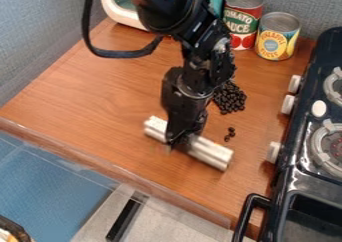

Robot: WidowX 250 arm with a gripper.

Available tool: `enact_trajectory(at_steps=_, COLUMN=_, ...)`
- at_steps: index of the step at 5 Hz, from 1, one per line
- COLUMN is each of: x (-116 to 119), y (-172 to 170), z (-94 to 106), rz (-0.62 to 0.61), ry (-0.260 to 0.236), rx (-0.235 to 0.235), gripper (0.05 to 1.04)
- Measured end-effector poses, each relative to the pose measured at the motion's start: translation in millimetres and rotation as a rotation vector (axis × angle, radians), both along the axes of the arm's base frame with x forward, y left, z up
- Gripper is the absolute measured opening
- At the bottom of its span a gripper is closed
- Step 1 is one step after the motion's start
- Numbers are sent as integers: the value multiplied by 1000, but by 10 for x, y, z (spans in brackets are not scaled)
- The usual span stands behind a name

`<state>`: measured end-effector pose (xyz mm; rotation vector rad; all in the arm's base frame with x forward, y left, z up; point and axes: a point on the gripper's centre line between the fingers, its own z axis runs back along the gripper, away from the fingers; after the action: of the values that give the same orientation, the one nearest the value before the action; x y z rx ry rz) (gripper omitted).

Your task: Sweep into pile

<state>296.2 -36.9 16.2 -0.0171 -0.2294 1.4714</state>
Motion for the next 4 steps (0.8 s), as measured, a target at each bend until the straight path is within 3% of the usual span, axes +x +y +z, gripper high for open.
enact_trajectory(at_steps=4, x=457, y=33, z=-7, rz=104, ry=-75, rx=4, gripper=365)
